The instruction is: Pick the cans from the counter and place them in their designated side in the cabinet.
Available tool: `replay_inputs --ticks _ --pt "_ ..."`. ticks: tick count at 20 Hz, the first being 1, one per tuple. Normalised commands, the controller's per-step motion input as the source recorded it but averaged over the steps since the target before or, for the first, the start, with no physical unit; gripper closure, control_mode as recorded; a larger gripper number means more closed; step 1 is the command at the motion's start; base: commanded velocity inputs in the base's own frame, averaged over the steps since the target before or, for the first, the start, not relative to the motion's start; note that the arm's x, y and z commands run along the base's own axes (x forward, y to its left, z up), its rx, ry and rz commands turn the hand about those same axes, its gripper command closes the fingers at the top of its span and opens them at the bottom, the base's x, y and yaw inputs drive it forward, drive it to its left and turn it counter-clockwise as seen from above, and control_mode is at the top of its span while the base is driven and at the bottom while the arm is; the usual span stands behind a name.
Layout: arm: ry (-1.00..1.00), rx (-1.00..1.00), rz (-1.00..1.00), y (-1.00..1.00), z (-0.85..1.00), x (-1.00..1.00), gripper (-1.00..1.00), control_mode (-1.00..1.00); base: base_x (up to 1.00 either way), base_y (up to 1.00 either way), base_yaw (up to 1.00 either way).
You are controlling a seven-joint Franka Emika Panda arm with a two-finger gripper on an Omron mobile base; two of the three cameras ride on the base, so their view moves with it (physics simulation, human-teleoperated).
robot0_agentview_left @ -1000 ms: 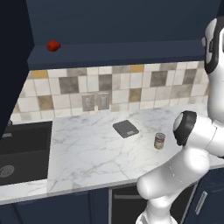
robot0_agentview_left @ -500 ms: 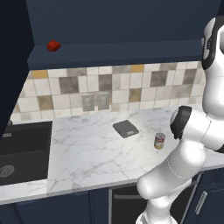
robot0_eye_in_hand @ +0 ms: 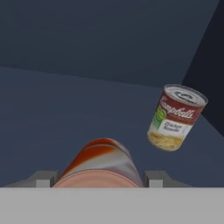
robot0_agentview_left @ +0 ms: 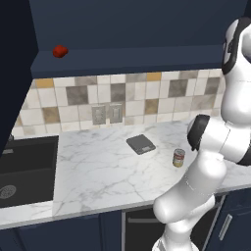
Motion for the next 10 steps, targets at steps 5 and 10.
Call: replay_inputs --ticks 5,10 --pt "0.00 0.00 0.00 -0.03 -0.06 0.19 1.00 -1.00 0.00 0.00 0.00" --pt "0.00 0.00 0.00 -0.04 -0.07 0.20 1.00 -1.00 0.00 0.00 0.00"
